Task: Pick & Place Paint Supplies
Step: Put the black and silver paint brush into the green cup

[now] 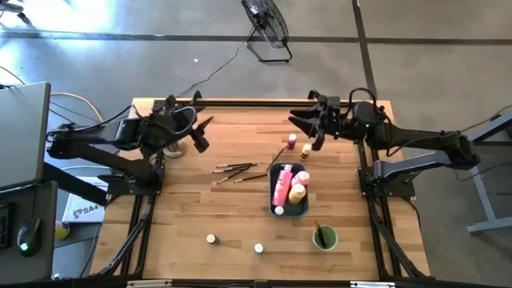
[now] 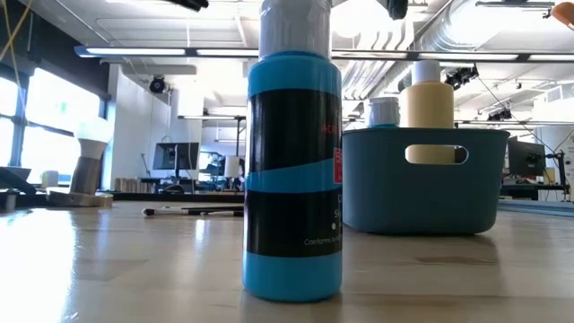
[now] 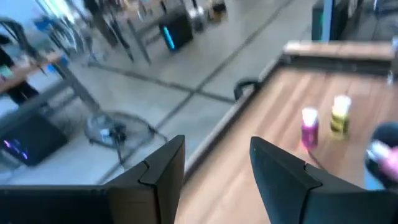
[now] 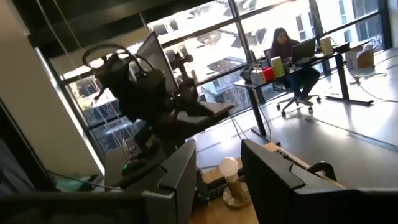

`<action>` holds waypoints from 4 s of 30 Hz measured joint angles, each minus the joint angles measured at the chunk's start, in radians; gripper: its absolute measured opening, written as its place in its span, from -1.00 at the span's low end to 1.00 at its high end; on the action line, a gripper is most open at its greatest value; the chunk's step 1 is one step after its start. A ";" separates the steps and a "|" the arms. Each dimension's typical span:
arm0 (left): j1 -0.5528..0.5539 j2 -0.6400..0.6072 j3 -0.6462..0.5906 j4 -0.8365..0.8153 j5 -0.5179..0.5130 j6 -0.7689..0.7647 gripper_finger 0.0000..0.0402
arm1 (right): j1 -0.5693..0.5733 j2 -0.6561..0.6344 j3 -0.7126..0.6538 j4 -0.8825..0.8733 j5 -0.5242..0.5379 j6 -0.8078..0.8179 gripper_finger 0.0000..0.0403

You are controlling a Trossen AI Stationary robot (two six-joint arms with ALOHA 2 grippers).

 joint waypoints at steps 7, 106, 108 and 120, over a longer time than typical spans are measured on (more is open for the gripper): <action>-0.003 0.030 -0.011 -0.020 0.233 -0.057 -0.12 | -0.005 0.000 0.000 0.005 0.001 0.011 -0.40; 0.436 0.046 -0.296 -0.127 0.906 0.064 -0.12 | -0.006 -0.004 0.000 -0.010 -0.075 0.003 -0.40; 0.436 0.077 -0.297 -0.127 0.908 0.064 -0.12 | -0.005 -0.004 0.000 -0.010 -0.075 0.003 -0.40; 0.436 0.265 -0.297 -0.145 0.908 0.136 -0.12 | -0.006 -0.004 0.000 -0.011 -0.076 0.003 -0.40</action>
